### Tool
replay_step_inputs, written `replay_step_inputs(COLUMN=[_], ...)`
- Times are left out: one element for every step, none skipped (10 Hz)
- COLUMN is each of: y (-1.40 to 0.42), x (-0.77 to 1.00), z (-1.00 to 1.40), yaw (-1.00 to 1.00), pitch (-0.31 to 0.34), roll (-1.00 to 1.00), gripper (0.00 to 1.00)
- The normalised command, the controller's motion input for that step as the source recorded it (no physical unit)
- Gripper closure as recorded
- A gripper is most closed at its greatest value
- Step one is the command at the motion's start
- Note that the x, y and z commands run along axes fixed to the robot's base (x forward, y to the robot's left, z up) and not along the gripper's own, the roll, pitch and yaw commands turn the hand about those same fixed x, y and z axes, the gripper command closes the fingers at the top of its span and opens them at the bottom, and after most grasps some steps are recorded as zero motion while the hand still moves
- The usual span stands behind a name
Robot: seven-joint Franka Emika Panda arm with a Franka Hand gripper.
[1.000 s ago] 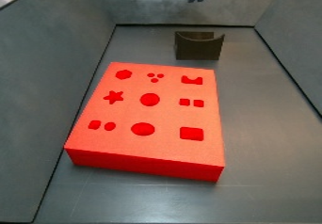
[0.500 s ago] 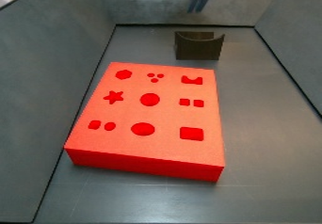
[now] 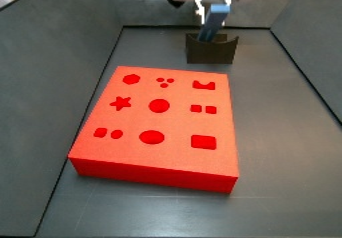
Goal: Pick up the double-square object. Move up. Rotate the double-square object. Place the double-square object on the fixture. Regrasp the double-square object. Move to above the board. Insert the double-square object.
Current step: Place the double-square object on the fixture, then regrasp the double-square object.
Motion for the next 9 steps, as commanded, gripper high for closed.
replay_step_inputs(y=[0.12,0.10,0.09,0.13,0.13,0.13,0.12,0.00,0.00], x=[0.17,0.14,0.12,0.10,0.09,0.09,0.08,0.00,0.00], z=[-0.85,-0.65,-0.48,-0.41,-0.41,-0.41,-0.41,0.00,1.00], yaw=[-0.17,-0.16,-0.14,-0.11,-0.10,-0.09,-0.07,0.00,0.00], pitch=[0.030,0.017,0.007,-0.026,-0.029,-0.028,-0.027,0.000,0.022], roll=[-0.18,-0.17,-0.16,-0.12,-0.11,-0.11,-0.11,0.00,-0.04], gripper=[1.00,1.00,1.00,1.00,1.00,1.00,1.00,0.00,0.00])
